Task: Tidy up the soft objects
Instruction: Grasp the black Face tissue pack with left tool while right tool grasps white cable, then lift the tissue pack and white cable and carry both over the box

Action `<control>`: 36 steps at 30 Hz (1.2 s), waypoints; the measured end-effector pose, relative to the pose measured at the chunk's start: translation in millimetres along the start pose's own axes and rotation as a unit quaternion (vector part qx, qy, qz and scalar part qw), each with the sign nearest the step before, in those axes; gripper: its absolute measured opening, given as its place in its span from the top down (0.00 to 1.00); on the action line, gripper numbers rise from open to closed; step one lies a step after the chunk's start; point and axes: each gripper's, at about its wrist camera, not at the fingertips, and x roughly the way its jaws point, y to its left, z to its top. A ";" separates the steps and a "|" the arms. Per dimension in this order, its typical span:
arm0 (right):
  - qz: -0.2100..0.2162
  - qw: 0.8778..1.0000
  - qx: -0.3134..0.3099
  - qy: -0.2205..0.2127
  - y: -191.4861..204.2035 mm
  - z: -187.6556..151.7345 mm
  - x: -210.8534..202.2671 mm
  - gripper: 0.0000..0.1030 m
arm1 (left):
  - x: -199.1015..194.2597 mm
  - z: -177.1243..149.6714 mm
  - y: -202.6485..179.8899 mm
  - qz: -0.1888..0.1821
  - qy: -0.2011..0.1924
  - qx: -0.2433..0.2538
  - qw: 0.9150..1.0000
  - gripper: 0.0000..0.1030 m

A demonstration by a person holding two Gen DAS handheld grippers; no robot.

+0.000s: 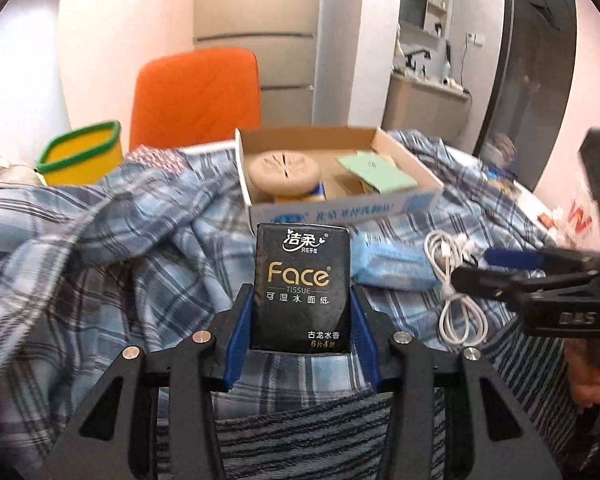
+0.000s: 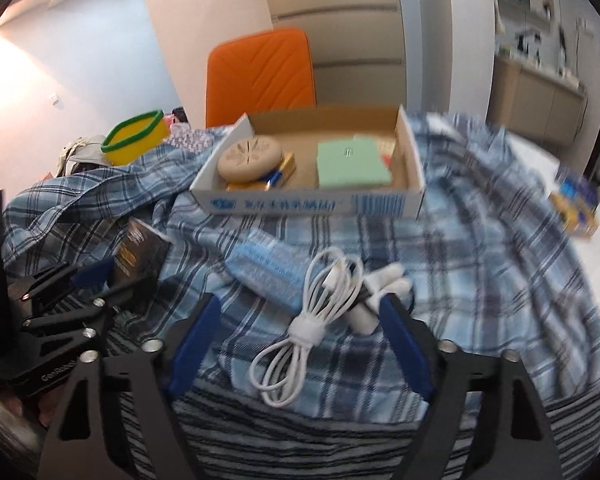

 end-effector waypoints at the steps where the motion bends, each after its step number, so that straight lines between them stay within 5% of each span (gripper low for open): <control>1: 0.005 1.000 0.011 0.011 -3.1 -0.3 4.8 0.33 | -2.0 0.1 0.5 0.001 -0.005 -0.001 1.000 0.57; 17: -0.008 0.998 0.012 0.059 -1.8 -4.8 32.3 0.72 | -15.0 0.1 -3.8 0.013 -0.034 0.008 0.999 0.56; 36: -0.030 0.999 -0.027 -0.004 7.3 -1.9 -10.7 0.77 | -43.0 10.8 -31.1 0.028 -0.055 0.017 0.998 0.56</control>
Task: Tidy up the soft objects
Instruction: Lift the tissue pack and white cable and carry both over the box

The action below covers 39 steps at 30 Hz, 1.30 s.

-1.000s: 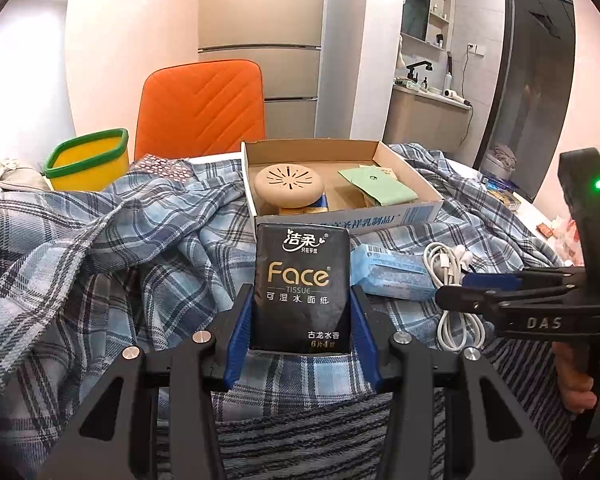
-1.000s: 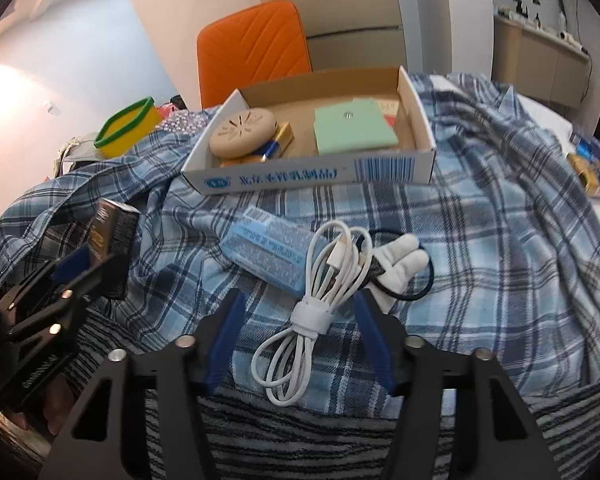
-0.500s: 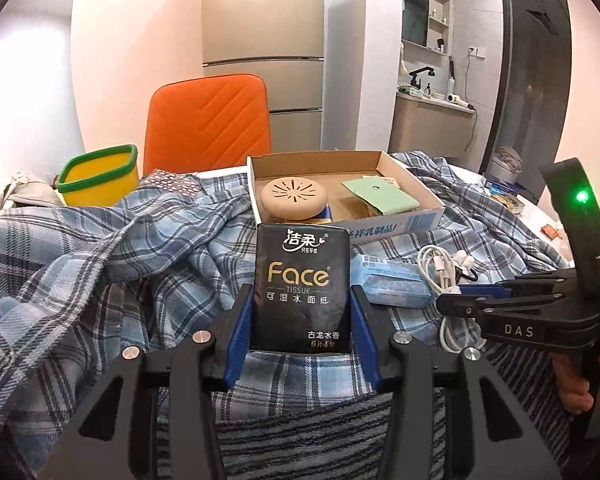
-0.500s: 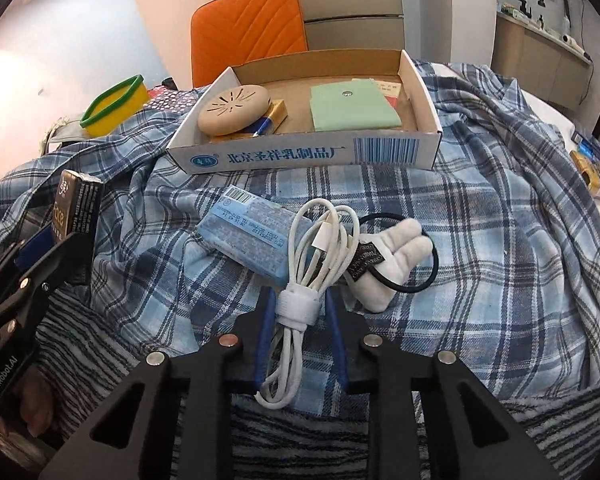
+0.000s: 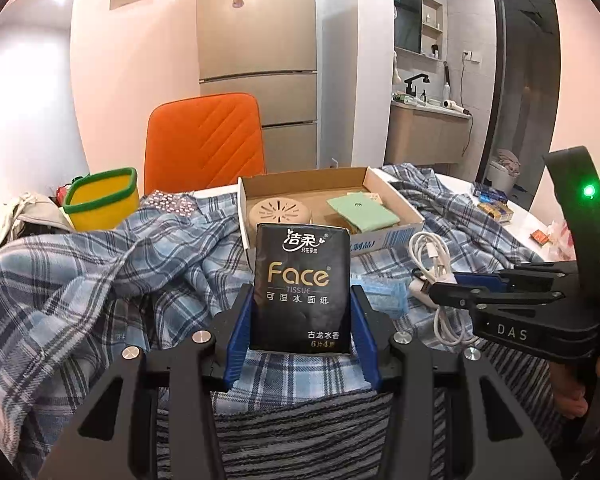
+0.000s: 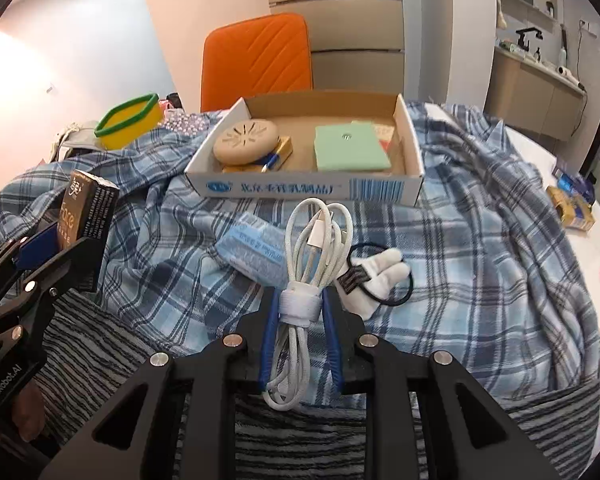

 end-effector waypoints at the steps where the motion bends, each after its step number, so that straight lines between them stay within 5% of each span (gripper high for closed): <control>1: -0.001 1.000 -0.001 -0.005 -1.0 1.7 -3.3 0.77 | -1.4 1.8 -1.1 0.000 -0.002 0.000 1.000 0.56; 17: -0.042 0.992 -0.044 -0.115 -10.6 50.5 -60.7 0.77 | -12.6 55.6 -24.2 0.025 -0.059 0.020 0.998 0.56; 39: -0.078 0.969 -0.047 -0.228 -20.6 140.0 -130.5 0.77 | -12.1 150.0 -26.5 0.041 -0.132 -0.036 0.990 0.56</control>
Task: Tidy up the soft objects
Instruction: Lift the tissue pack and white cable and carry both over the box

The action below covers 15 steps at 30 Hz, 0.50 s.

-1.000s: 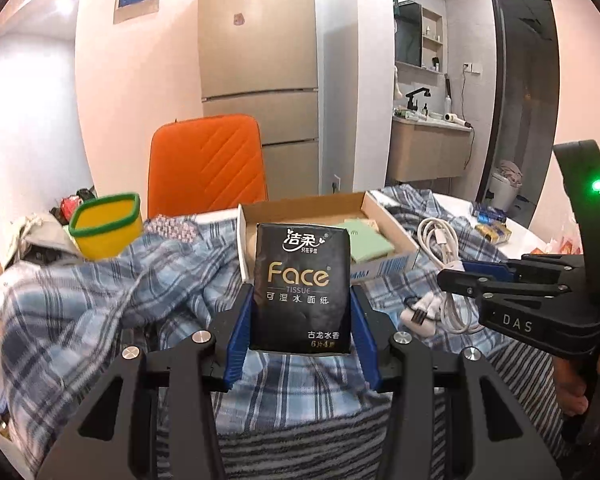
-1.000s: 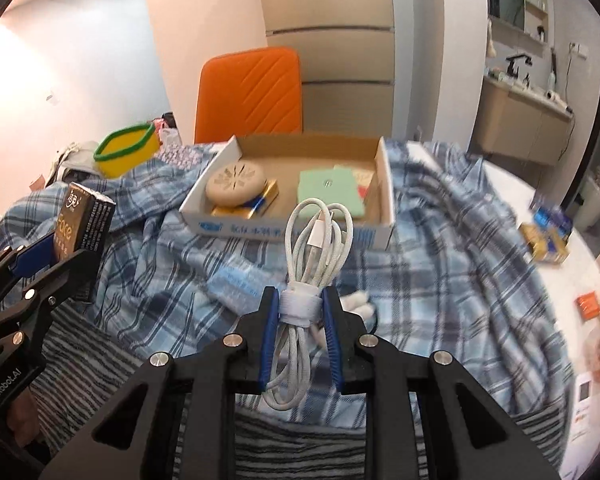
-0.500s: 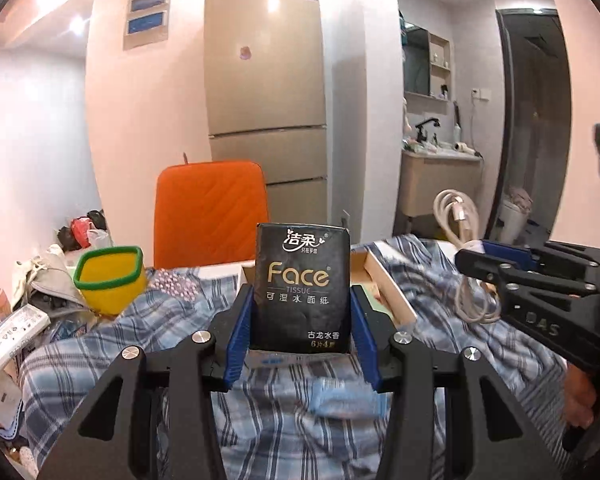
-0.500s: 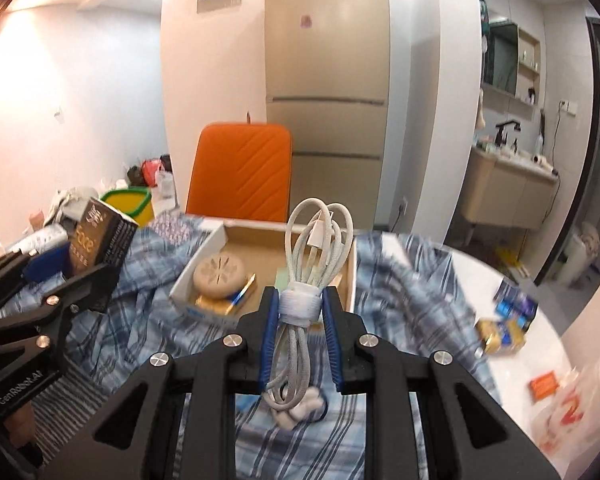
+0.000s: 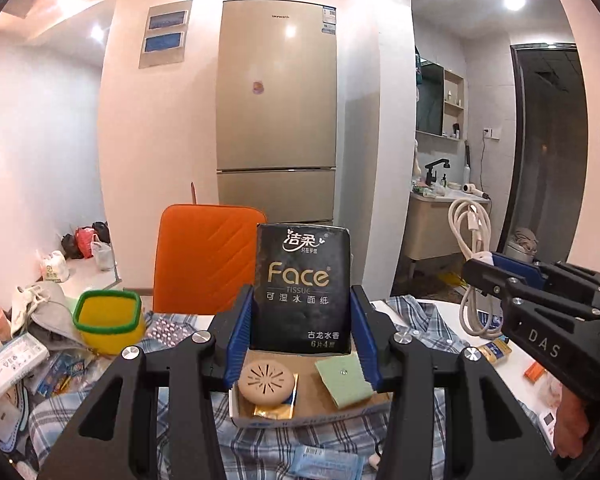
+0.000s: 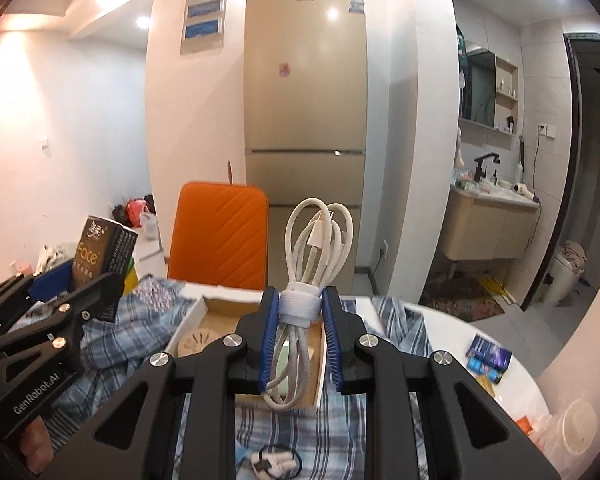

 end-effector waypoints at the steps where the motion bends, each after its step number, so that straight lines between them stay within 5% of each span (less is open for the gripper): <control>1: 0.000 1.000 -0.003 -0.003 0.5 4.0 -0.8 0.77 | 1.0 2.2 0.1 0.002 0.000 0.001 1.000 0.56; 15: 0.028 0.998 0.037 0.042 -3.9 31.9 44.0 0.77 | 44.4 17.3 -6.3 0.001 0.045 -0.021 0.999 0.56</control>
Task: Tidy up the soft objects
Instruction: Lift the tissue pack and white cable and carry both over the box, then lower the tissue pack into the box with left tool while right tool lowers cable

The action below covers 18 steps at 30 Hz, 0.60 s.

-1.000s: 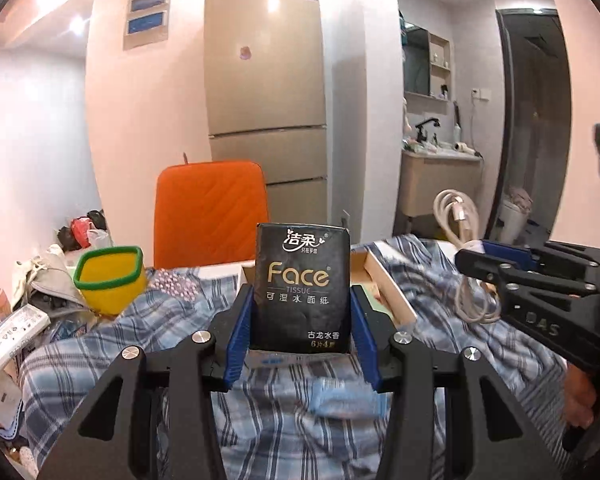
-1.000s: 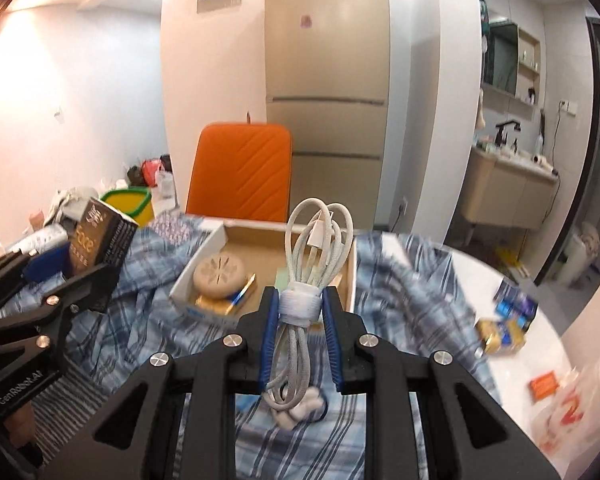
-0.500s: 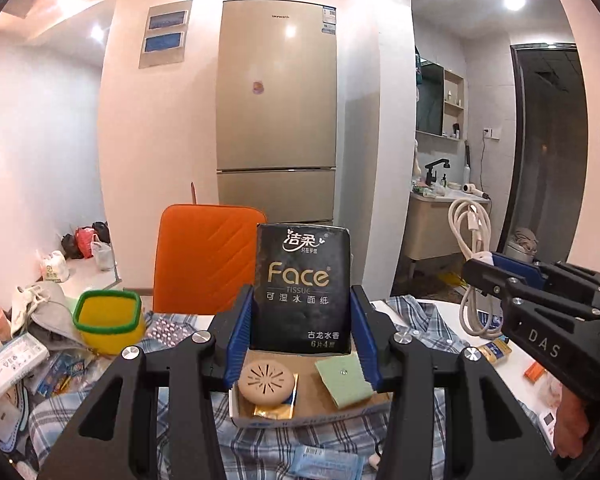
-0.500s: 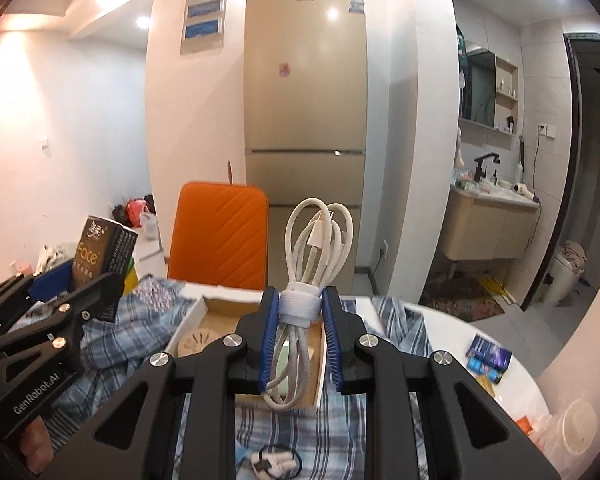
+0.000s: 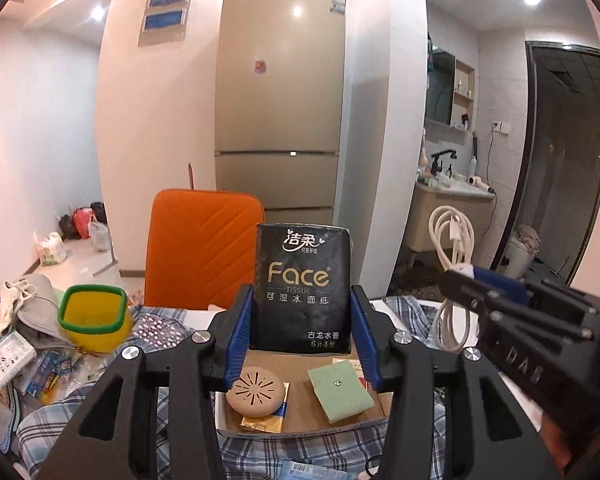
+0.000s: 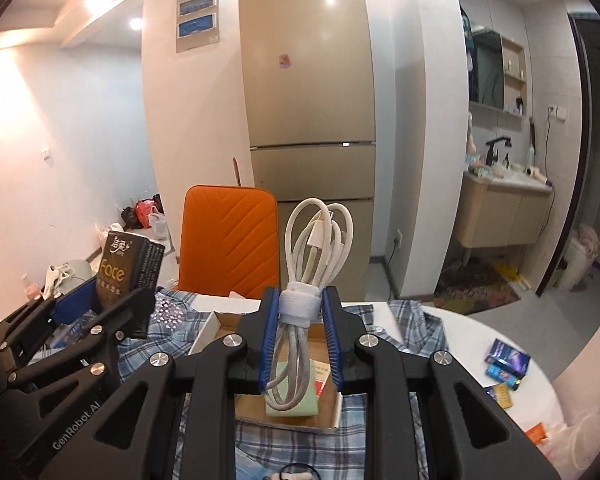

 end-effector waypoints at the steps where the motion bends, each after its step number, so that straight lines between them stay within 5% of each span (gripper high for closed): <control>1: -0.001 1.000 0.000 0.005 -0.4 -1.2 5.6 0.77 | 4.7 -0.4 0.7 0.001 0.006 0.000 1.000 0.56; 18: 0.006 0.987 -0.010 0.163 -18.2 -58.0 131.5 0.77 | 113.3 -56.5 7.2 0.005 0.135 -0.011 0.991 0.56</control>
